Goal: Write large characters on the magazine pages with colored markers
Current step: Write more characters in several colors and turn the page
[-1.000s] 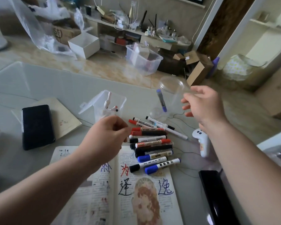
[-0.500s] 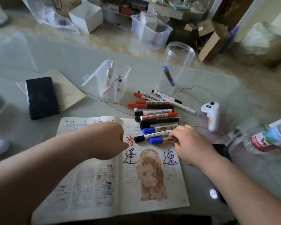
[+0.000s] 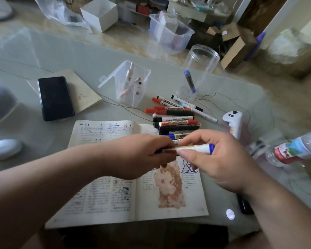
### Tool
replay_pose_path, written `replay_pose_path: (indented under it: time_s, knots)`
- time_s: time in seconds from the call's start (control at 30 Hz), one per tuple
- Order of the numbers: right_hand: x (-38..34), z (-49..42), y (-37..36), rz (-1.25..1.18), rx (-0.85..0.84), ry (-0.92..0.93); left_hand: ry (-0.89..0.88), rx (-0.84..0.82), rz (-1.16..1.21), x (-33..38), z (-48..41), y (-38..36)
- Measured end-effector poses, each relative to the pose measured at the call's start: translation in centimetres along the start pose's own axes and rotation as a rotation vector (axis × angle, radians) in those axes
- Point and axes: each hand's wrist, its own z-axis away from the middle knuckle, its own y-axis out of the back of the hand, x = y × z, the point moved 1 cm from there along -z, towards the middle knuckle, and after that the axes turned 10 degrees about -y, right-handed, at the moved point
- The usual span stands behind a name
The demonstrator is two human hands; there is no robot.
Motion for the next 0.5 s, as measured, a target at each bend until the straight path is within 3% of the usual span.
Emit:
replay_pose_path:
  time_s: [0.13,0.3,0.5]
  knots:
    - [0.0,1.9,-1.0,-0.495,0.021,-0.025,-0.107,0.021,0.179,1.4,0.7,-0.2]
    - [-0.1,2.3,-2.6,-0.449,0.075,0.031,-0.139,0.072,0.187,2.1,1.1,-0.9]
    - [0.4,1.7,-3.0,-0.581,0.023,0.063,-0.096,0.141,0.218,1.8,1.0,-1.2]
